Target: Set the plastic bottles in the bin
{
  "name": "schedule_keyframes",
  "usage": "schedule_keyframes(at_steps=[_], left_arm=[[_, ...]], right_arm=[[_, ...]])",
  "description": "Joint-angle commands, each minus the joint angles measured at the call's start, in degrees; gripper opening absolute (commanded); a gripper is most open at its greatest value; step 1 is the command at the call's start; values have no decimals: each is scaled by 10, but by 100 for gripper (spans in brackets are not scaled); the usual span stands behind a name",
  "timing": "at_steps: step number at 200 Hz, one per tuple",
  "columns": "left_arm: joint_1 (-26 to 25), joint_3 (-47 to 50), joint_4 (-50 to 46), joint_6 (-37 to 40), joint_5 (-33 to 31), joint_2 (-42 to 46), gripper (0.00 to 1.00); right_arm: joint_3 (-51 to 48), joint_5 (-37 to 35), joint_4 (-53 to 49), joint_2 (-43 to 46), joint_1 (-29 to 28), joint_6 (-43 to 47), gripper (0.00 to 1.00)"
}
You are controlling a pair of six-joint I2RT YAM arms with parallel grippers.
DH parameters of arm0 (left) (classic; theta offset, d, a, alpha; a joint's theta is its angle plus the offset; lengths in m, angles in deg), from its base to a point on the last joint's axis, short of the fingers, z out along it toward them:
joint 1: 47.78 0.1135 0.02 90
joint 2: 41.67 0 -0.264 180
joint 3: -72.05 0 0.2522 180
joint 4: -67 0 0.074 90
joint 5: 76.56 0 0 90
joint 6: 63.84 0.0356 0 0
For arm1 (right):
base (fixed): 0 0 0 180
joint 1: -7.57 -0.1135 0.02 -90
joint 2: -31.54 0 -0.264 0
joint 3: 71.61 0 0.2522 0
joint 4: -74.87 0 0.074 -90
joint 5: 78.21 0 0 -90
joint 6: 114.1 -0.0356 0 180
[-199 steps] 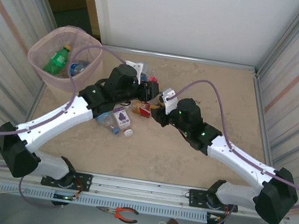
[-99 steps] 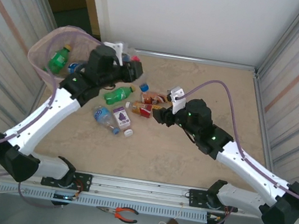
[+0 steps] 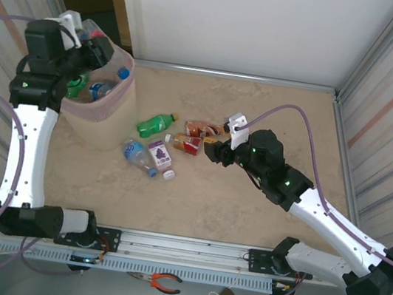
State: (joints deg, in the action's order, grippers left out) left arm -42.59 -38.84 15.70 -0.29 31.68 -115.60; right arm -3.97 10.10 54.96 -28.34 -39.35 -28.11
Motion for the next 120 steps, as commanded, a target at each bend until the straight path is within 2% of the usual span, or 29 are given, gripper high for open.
schedule_keyframes(at_steps=[1,32,57,86,120], left_arm=[[43,-32,-63,43,76,-21,43],[98,-56,-125,102,100,-51,44],[135,-41,-140,132,122,-68,44],[140,-10,-132,160,144,-88,45],[140,56,-82,155,169,-96,46]], right_arm=[[27,1,-3,-6,-4,3,64],[34,5,-7,-13,-5,4,64],[36,8,-9,-18,-6,3,64],[39,10,-5,-26,-6,0,64],[46,8,-4,-35,-16,-1,64]])
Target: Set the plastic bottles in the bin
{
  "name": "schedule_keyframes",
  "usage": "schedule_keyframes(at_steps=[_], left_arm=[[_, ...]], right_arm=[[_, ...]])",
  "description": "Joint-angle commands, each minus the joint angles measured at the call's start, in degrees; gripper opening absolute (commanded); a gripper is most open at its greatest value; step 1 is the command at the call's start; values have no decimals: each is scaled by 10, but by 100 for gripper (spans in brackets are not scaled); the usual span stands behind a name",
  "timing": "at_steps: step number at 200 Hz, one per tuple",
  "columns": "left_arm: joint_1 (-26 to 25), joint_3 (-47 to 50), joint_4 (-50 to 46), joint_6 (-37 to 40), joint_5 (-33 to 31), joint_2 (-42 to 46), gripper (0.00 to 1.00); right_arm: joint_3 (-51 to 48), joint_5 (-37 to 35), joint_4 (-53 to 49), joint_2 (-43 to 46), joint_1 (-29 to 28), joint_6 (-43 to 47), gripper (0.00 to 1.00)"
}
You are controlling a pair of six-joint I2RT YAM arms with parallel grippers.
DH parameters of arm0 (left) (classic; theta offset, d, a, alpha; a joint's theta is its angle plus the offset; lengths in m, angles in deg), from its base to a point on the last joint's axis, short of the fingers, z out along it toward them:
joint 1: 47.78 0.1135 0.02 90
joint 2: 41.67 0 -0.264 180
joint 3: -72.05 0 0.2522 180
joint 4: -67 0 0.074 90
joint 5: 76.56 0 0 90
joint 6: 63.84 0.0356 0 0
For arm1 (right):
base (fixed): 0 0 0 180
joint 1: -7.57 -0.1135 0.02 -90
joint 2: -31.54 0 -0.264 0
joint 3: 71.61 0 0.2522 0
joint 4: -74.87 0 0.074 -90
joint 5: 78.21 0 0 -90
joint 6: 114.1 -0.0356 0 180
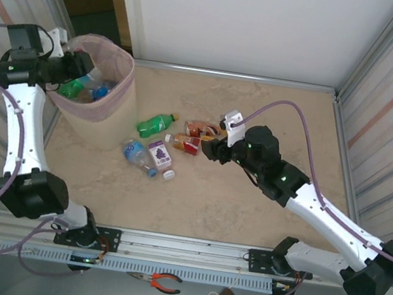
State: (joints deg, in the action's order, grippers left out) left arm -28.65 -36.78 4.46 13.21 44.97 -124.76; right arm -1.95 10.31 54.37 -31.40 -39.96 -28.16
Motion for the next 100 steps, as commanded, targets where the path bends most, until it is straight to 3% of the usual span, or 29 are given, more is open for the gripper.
schedule_keyframes(at_steps=[1,52,100], left_arm=[[0,37,32,20,36,-5,46],[-6,107,81,10,48,-19,47],[-45,175,136,-15,35,-23,46]], right_arm=[[26,5,2,-4,-10,0,64],[25,0,2,-6,-17,0,64],[28,0,-3,-11,-20,-2,64]])
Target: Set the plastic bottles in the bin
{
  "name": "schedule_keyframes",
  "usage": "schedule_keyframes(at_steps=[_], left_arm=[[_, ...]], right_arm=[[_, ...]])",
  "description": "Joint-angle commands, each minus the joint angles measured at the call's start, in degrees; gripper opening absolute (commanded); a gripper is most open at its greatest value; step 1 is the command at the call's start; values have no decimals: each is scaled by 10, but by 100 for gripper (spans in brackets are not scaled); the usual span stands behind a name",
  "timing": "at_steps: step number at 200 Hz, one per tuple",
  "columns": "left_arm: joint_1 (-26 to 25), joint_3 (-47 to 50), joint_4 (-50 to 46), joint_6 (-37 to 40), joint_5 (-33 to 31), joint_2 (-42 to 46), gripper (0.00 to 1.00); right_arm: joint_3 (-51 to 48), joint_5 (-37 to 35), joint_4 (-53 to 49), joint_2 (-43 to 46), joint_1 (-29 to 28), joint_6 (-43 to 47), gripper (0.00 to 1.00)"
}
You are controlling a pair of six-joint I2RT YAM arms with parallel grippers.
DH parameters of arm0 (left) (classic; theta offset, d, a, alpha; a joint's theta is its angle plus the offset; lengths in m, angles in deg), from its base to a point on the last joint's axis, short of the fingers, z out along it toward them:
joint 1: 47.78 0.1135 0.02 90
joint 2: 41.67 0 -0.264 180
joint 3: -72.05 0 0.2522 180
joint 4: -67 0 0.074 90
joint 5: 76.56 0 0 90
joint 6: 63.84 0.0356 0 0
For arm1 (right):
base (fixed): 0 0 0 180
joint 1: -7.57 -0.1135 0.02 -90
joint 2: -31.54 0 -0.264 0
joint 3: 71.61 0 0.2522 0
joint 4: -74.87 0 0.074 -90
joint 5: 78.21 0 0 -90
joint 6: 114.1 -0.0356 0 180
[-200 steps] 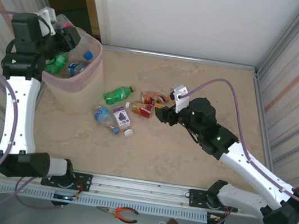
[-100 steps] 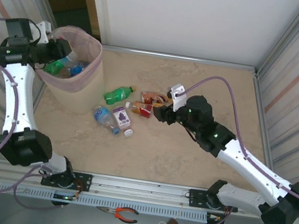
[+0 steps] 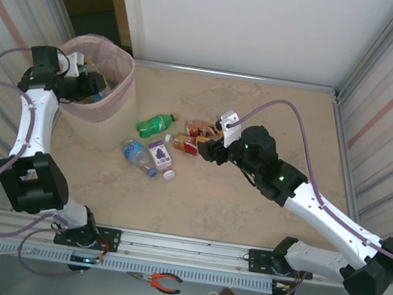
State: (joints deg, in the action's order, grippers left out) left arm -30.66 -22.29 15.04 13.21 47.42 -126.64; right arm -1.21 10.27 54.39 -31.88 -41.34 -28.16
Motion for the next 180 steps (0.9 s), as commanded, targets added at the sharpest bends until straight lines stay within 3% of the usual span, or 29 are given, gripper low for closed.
schedule_keyframes(at_steps=[1,72,113,150,180], left_arm=[[-25,31,31,-15,10,-4,46],[-86,112,82,-22,-72,1,48],[-93,147,95,-5,-117,-8,50],[-94,167,104,1,-127,-12,57],[-93,127,84,3,-130,9,68]], right_arm=[[20,0,-3,-6,-6,-2,64],[22,2,-11,-8,-7,-3,64],[22,5,-11,-10,-7,-4,64],[27,3,-17,-9,-9,-5,64],[31,1,-25,-6,-10,-4,64]])
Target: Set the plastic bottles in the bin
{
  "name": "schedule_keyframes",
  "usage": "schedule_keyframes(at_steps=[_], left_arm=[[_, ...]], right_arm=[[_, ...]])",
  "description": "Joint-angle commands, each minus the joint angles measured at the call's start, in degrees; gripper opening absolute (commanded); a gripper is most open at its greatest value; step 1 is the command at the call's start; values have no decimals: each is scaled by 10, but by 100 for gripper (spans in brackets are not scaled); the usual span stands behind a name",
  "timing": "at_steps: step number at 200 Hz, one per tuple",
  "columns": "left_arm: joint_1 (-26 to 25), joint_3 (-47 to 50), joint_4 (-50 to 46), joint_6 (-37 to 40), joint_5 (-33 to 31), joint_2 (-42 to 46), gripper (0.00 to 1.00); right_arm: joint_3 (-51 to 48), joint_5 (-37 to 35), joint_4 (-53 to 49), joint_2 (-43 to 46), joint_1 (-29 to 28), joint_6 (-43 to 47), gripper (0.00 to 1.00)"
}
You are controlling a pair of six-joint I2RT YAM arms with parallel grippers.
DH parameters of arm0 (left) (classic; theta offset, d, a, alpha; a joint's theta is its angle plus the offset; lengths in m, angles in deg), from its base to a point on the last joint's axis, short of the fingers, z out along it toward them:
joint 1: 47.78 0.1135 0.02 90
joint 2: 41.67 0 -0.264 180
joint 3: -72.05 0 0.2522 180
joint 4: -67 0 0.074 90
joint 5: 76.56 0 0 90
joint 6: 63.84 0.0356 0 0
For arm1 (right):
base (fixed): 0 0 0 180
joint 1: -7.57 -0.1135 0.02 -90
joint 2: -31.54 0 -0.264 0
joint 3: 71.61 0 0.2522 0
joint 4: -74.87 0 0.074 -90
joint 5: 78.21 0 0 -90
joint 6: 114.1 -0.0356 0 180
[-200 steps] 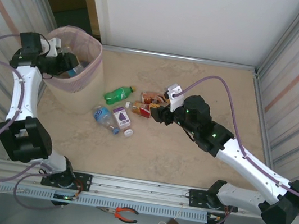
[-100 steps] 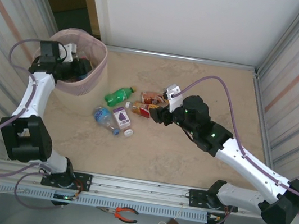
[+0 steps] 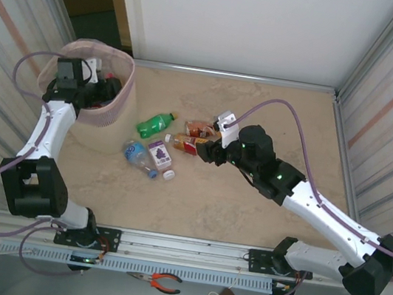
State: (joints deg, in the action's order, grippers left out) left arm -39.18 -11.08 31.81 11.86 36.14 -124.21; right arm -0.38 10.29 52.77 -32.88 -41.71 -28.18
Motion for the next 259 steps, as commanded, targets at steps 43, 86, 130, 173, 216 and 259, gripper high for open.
schedule_keyframes(at_steps=[43,86,130,173,216,259], left_arm=[[-1,-60,-129,17,-32,27,80],[14,-121,-166,23,-28,55,83],[18,-167,-188,25,-9,66,80],[17,-173,-180,24,40,45,52],[18,-175,-149,21,81,-19,36],[24,-155,-132,20,74,-79,33]], right_arm=[[23,-8,-9,17,-9,-3,64],[29,-6,-12,17,-9,3,64],[31,-5,-13,19,-10,2,64],[32,-4,-14,19,-12,1,64],[35,-3,-13,17,-16,2,64],[35,-9,-15,13,-18,1,64]])
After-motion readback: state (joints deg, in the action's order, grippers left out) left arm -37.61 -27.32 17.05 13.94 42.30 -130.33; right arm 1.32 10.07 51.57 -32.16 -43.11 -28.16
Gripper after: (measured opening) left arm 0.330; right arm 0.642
